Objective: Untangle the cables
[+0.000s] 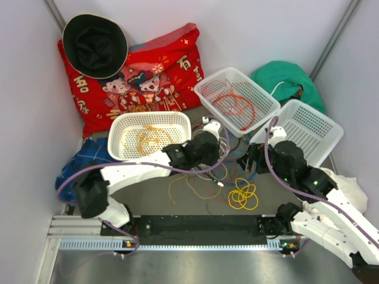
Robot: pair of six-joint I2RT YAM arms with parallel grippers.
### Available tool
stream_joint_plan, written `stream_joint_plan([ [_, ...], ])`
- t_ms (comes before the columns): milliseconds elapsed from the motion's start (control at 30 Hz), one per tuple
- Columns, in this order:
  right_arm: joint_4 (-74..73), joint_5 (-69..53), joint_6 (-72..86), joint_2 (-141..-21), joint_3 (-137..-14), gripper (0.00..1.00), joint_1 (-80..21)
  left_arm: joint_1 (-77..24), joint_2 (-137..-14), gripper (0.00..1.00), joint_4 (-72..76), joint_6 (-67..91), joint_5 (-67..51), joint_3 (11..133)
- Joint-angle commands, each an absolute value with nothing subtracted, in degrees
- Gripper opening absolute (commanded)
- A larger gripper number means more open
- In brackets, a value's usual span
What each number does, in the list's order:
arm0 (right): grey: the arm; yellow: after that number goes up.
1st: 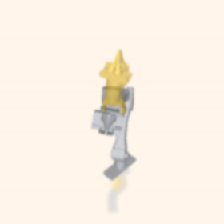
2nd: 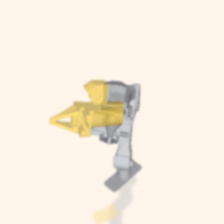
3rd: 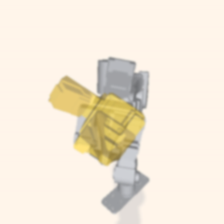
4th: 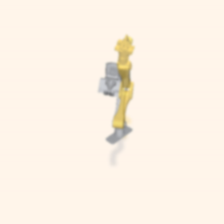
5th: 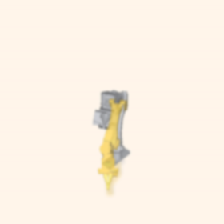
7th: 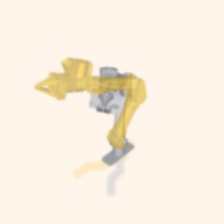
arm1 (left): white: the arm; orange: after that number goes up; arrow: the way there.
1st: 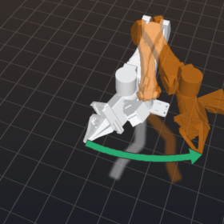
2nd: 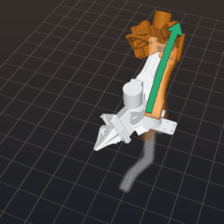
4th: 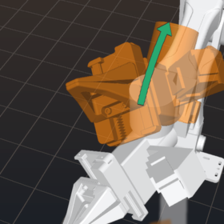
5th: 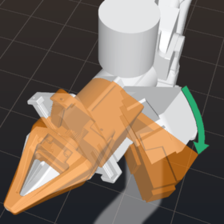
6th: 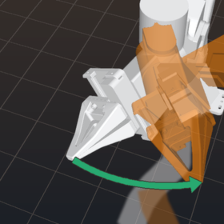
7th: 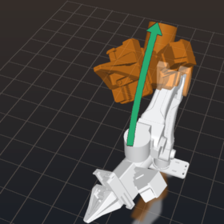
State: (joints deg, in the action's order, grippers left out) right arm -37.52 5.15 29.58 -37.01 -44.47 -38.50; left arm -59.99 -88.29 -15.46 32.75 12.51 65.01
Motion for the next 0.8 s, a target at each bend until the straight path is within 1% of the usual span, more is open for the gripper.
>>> stream_joint_plan([
  [0, -36.3, 6.3, 28.6, -33.1, -49.2, 0.78, -39.0, -59.9, -78.3, 0.0, -17.9, 29.5, 15.0, 72.1],
  [67, -34.0, 5.8, 28.6, -31.3, -49.3, 0.78, -39.0, -59.7, -76.0, 0.0, -20.8, 28.1, 16.5, 75.7],
  [233, -28.0, -1.8, 28.6, -26.7, -49.0, 0.78, -39.0, -59.6, -74.2, 0.0, -25.3, 25.2, 17.7, 82.9],
  [333, -25.1, -6.8, 28.2, -26.3, -49.2, 0.78, -39.1, -59.7, -74.2, 0.0, -26.9, 25.0, 16.2, 88.3],
  [467, -21.4, -10.1, 28.9, -27.0, -49.9, 0.78, -39.1, -59.7, -74.6, 0.0, -26.8, 24.6, 11.6, 91.6],
  [567, -18.1, -12.0, 28.4, -28.4, -51.1, 0.77, -39.1, -59.7, -74.5, 0.0, -27.2, 24.3, 11.3, 92.5],
  [767, -20.8, -13.1, 24.3, -31.5, -51.8, 0.74, -39.1, -59.6, -73.4, 0.0, -27.6, 23.6, 10.5, 93.4],
])
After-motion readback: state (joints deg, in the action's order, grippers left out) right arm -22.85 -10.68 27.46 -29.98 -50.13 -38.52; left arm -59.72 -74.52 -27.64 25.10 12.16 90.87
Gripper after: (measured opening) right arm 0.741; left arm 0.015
